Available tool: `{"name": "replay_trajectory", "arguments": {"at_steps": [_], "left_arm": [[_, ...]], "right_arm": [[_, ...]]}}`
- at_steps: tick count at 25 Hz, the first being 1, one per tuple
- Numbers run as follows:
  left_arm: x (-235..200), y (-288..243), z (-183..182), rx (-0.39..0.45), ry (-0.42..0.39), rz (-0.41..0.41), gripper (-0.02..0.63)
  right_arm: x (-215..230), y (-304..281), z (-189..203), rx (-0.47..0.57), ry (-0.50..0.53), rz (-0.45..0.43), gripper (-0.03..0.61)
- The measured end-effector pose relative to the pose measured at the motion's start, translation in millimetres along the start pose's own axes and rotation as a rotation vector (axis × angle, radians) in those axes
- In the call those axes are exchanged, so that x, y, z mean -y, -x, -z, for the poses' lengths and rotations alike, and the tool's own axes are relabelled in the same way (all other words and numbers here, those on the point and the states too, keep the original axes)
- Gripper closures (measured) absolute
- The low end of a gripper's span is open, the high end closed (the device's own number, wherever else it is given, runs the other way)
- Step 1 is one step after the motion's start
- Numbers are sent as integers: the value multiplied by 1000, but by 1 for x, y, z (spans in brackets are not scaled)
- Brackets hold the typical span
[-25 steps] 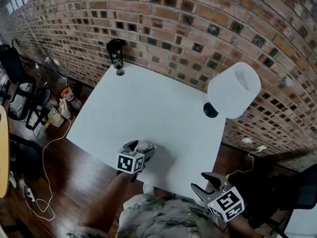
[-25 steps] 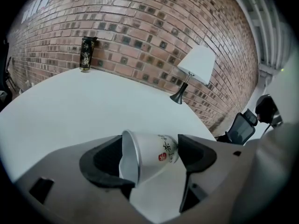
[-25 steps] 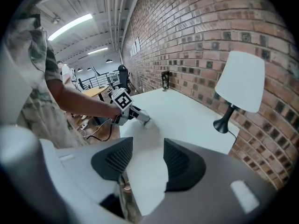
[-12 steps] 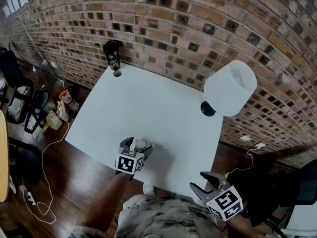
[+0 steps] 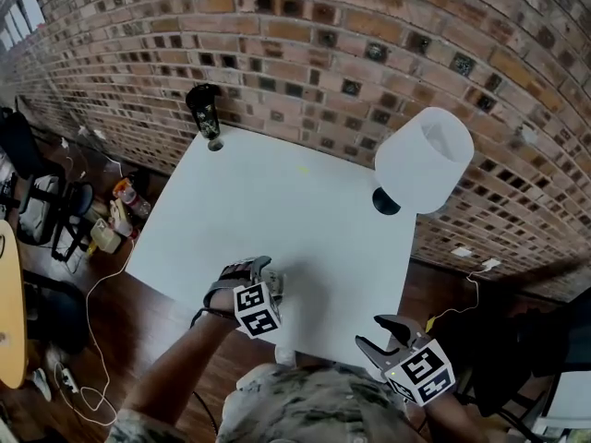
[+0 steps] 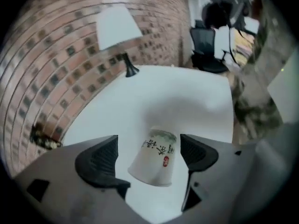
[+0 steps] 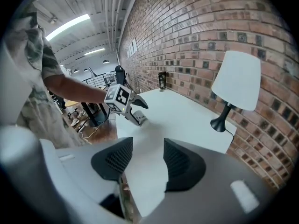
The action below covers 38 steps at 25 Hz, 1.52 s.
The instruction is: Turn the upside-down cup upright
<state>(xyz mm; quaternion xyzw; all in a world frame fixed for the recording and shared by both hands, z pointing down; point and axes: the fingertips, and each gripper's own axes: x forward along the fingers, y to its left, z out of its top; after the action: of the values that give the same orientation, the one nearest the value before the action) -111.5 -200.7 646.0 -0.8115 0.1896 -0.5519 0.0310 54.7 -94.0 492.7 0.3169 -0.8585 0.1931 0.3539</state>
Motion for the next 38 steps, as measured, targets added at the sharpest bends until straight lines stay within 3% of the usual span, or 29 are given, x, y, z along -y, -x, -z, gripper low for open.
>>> {"name": "replay_trajectory", "arguments": {"at_steps": [2, 5, 9, 14, 18, 24, 27, 32, 38], "left_arm": [[9, -15, 11, -114, -176, 17, 199], [19, -30, 18, -210, -311, 48, 209], [24, -40, 19, -252, -316, 99, 285], [22, -38, 9, -194, -271, 102, 302], [10, -31, -13, -65, -146, 54, 305], [-12, -15, -49, 253, 235, 10, 305], [-23, -12, -57, 385, 367, -33, 305], [-29, -14, -57, 516, 481, -85, 305], [-26, -21, -42, 589, 564, -92, 306]], "right_arm": [[1, -1, -2, 0, 1, -1, 373], [-1, -2, -1, -4, -2, -8, 373], [-1, -2, 5, -11, -12, -6, 373], [1, 1, 13, -16, -30, 3, 373], [3, 3, 16, -19, -36, 5, 373], [0, 4, 16, -38, -24, 4, 373], [1, 5, 15, -55, -13, 8, 373], [4, 10, 13, -90, 12, 24, 373], [1, 9, 8, -120, 39, 29, 373]]}}
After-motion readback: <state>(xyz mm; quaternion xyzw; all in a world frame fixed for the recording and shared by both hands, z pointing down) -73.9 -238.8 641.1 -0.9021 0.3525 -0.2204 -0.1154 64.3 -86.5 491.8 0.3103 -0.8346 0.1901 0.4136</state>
